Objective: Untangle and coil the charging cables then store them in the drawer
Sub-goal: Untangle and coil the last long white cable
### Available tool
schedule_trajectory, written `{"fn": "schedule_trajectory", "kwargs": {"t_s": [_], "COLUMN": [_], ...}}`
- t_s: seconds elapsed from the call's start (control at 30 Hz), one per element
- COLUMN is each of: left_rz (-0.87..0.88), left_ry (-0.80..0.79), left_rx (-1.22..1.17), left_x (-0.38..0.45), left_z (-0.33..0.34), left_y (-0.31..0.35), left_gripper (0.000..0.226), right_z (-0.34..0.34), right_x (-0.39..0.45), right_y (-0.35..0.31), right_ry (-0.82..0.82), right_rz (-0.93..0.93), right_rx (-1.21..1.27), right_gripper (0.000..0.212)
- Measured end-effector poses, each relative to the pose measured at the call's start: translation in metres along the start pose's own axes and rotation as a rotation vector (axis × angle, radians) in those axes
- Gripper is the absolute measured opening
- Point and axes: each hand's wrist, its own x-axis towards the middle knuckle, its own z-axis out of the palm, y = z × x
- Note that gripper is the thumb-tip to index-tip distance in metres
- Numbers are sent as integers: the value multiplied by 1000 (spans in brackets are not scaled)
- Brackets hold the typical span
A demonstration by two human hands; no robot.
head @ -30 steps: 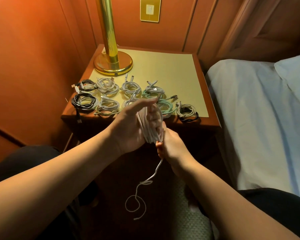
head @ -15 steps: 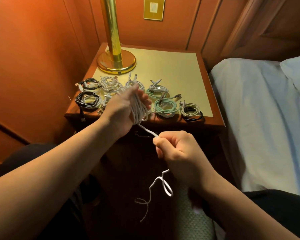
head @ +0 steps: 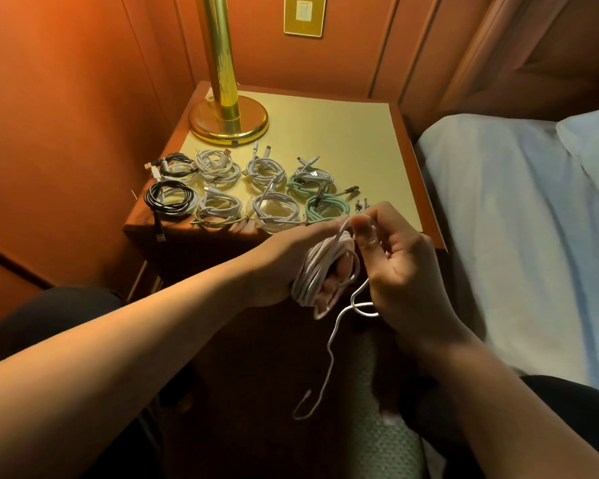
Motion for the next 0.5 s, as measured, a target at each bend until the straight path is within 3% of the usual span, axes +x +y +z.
{"fn": "schedule_trajectory", "kwargs": {"t_s": [0.1,0.2,0.37,0.5], "left_rz": [29,42,30,25], "left_ry": [-43,-27,82,104], "left_rx": [-233,-299,-431,-455], "left_x": [-2,-1,-1,-5], "left_z": [8,9,14,15], "left_y": [1,2,2,-1], "left_gripper": [43,24,33,39], "right_z": [0,5,27,50], "right_x": [3,9,13,12], "right_y": [6,18,29,34], "right_ry": [19,5,-69,-11], "right_rz": [86,225,539,679], "right_rx": [60,73,287,397], "right_gripper": [30,36,46,49]}}
